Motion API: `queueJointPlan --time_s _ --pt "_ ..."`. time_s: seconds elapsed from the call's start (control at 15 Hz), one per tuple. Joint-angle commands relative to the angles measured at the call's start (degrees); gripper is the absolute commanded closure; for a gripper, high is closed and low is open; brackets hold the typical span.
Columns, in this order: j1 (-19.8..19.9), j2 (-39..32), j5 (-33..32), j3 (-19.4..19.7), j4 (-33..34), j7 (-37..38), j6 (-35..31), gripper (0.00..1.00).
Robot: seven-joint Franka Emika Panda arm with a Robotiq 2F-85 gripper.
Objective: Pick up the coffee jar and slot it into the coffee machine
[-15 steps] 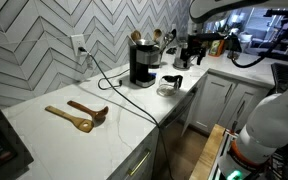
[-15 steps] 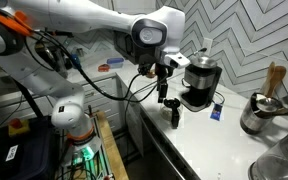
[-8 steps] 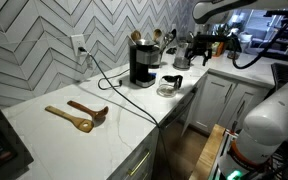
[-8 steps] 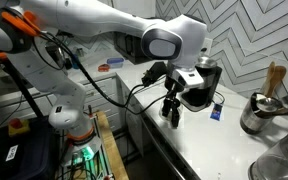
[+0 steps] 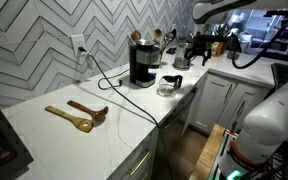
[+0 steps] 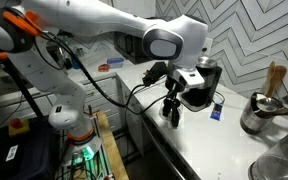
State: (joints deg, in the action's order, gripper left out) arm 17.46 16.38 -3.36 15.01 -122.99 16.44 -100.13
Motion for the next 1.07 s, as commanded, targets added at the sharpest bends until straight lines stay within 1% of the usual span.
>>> queueJointPlan --time_s 0.0,0.2,0.27,0.33,0.4,1.0 --pt "0.2 -0.1 0.1 -0.2 0.2 -0.1 0.2 0.00" --pt "0.2 -0.1 0.1 -0.2 0.2 -0.1 0.2 0.00" --pt "0.5 -0.8 1.0 0.4 0.2 0.3 0.5 0.00" --pt "1.1 -2.1 3.6 1.4 0.3 2.2 1.4 0.00" --pt "1.5 -2.5 4.1 1.6 0.1 3.8 1.4 0.00" --pt "5.5 -8.6 17.4 7.1 -2.0 9.8 1.1 0.00"
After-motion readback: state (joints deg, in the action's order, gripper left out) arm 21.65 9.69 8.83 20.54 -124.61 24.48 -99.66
